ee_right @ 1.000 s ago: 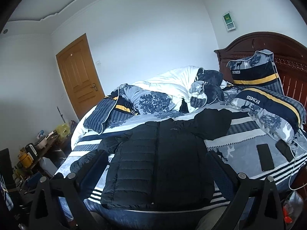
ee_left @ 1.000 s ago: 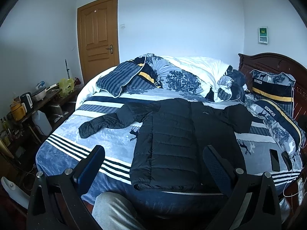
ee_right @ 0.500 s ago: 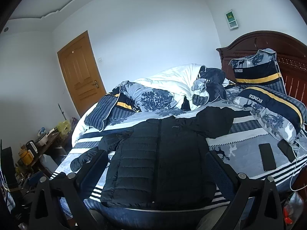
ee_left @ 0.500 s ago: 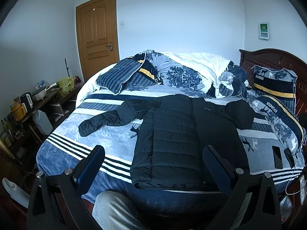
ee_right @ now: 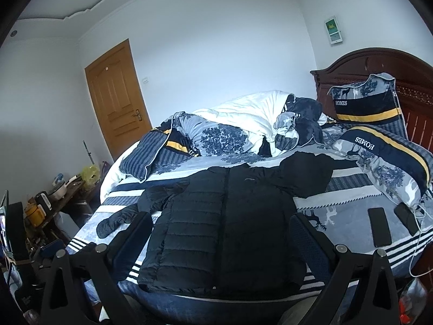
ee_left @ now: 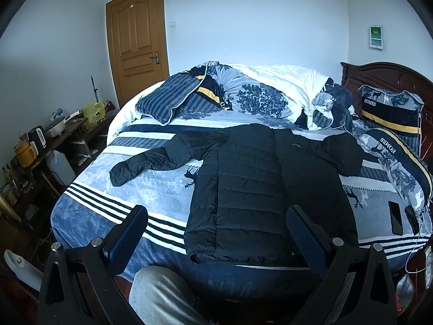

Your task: Fold large clothes

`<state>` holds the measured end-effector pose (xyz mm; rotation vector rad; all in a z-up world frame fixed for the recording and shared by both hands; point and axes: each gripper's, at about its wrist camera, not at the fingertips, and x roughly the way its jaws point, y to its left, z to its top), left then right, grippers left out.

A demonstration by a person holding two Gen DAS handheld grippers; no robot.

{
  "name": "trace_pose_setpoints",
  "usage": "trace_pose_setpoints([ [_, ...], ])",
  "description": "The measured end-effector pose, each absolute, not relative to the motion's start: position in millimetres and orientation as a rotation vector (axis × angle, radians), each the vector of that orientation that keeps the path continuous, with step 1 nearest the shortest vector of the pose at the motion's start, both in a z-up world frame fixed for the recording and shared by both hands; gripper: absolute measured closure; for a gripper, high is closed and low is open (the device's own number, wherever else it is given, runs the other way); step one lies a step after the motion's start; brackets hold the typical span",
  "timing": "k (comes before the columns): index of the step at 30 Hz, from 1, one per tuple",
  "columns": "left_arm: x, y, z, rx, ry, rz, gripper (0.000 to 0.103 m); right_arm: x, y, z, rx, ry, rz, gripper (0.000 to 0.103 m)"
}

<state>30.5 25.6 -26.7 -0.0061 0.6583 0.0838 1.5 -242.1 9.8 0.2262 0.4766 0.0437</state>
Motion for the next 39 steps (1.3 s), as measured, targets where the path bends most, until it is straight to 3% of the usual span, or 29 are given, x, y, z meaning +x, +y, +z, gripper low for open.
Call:
trace_pose_setpoints([
  [23,46,25,-43,0.008,0.713,0.098,0.001,21,-254,-7,0.271,0.539,0.043,0.001],
  [31,62,25,-49,-0.018,0.745,0.07,0.001,25,-263,-10,0.282,0.452,-0.034,0.001],
  [39,102,-9,-64,-0.025,0.801,-0.019,0.001,78,-312,-52,0.486,0.626,0.077,0.001],
])
